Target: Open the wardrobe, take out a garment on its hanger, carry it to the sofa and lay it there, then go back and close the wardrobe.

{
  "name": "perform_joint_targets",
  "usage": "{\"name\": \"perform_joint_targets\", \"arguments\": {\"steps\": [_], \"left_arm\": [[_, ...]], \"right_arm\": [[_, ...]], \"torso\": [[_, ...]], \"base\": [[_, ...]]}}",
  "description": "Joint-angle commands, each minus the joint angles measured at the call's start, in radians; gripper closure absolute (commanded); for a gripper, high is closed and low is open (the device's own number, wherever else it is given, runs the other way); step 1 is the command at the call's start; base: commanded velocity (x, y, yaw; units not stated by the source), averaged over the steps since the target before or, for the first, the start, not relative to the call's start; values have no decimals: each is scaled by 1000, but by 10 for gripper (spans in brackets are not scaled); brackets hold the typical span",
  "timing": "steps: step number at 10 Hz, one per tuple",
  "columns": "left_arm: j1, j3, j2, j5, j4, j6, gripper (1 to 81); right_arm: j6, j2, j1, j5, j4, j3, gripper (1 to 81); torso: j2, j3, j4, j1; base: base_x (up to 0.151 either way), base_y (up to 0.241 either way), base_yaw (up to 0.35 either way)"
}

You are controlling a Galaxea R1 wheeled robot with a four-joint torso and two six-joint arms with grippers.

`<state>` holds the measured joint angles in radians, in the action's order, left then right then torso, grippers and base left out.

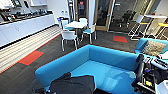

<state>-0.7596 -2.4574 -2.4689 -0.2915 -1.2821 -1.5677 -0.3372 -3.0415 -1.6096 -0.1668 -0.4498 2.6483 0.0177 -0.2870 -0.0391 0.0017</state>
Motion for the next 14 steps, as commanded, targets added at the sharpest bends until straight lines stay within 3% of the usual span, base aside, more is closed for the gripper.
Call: {"name": "perform_joint_targets", "arguments": {"steps": [1, 4, 7, 9, 11, 12, 14], "left_arm": [[-63, -20, -9, -17, -35, 90, 10], [-246, -20, -29, -168, -210, 123, 10], [-410, -64, -96, -178, -293, 124, 10], [-505, -193, -200, -173, -301, 117, 10], [-571, -344, -300, -172, -301, 118, 10], [-591, -411, -349, -170, -299, 120, 10], [-617, -477, -410, -164, -299, 123, 10]], "right_arm": [[0, -3, 4, 53, 25, -5, 10], [0, -3, 15, 56, 28, 1, 10], [-2, -3, 30, 56, 29, 25, 10], [0, -4, 36, 58, 55, 31, 10], [1, -9, 42, 58, 56, 31, 10], [3, -13, 46, 58, 56, 31, 10], [3, -18, 49, 58, 56, 33, 10]], "torso": [[0, 0, 0, 0], [0, 0, 0, 0], [0, 0, 0, 0], [0, 98, 0, 0], [0, 122, 0, 0], [0, 56, 0, 0], [2, 103, 0, -2]], "base": [[0, 0, 0], [0, 0, 0], [0, 0, 0], [0, 0, 0], [0, 0, 0], [0, 0, 0], [0, 0, 0]]}}
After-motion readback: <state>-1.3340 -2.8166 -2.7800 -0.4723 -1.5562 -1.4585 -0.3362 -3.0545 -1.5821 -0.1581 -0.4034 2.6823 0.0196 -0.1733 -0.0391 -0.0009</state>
